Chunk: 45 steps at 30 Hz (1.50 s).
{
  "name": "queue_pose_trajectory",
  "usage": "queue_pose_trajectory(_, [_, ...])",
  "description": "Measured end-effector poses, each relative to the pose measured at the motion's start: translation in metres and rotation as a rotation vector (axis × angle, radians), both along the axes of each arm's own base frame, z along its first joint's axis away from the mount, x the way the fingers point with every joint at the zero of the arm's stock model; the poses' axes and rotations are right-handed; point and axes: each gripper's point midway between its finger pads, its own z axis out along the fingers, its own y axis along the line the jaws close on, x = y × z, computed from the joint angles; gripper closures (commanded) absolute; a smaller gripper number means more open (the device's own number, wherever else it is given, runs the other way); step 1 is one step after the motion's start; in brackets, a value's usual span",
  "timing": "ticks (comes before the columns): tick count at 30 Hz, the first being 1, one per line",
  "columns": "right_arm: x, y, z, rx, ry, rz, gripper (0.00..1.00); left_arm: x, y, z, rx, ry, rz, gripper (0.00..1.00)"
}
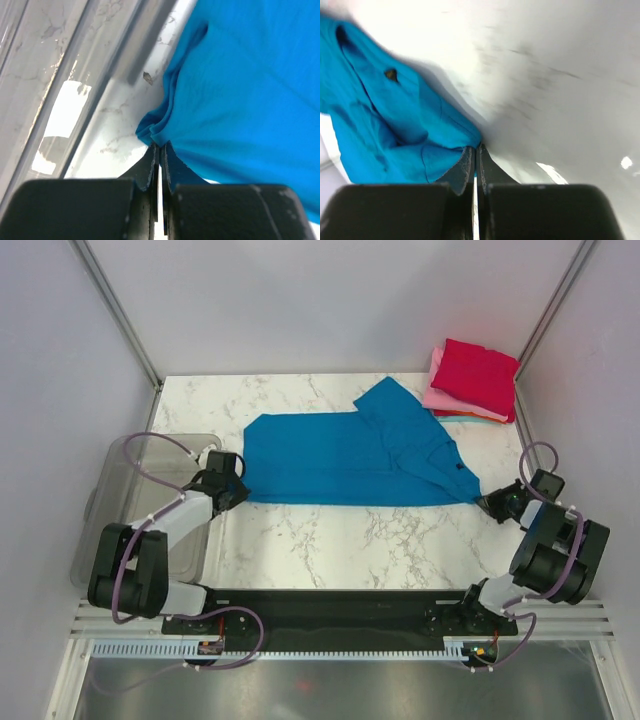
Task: Fold and stack the t-shirts
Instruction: Fold the tshirt
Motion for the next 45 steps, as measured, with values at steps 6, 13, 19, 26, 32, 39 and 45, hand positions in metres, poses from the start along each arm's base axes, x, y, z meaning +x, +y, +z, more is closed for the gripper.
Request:
queue_pose_trajectory(6, [-0.049,-0.014,0.003,0.003,0.079,-0.133,1.0,-0.014,-0.005,0.016,-0.04,-0.025,-0.015,0.98])
queue_pose_trajectory(13, [-0.091,-0.015,0.008,-0.004,0.132,-0.204,1.0,-0.063,-0.007,0.001,-0.101,0.021,-0.019,0.98])
queue_pose_trajectory(19, [-0.122,-0.009,0.022,-0.024,0.137,-0.272,0.89,-0.094,-0.011,-0.002,-0.174,0.018,-0.012,0.86])
queue_pose_trajectory(26, [-0.137,-0.004,0.037,-0.054,0.134,-0.315,0.02,-0.104,-0.028,0.016,-0.291,-0.045,-0.044,0.4])
queue_pose_trajectory(32, [-0.129,-0.01,0.065,-0.051,0.129,-0.308,0.02,-0.114,-0.034,0.04,-0.339,-0.031,-0.056,0.39])
queue_pose_trajectory(39, [-0.087,-0.014,0.127,-0.125,-0.018,-0.18,0.02,-0.043,-0.032,0.152,-0.218,-0.206,-0.142,0.43])
queue_pose_trajectory(45, [-0.034,0.018,0.188,-0.255,-0.161,0.057,0.02,0.061,-0.035,0.17,-0.05,-0.201,-0.232,0.48])
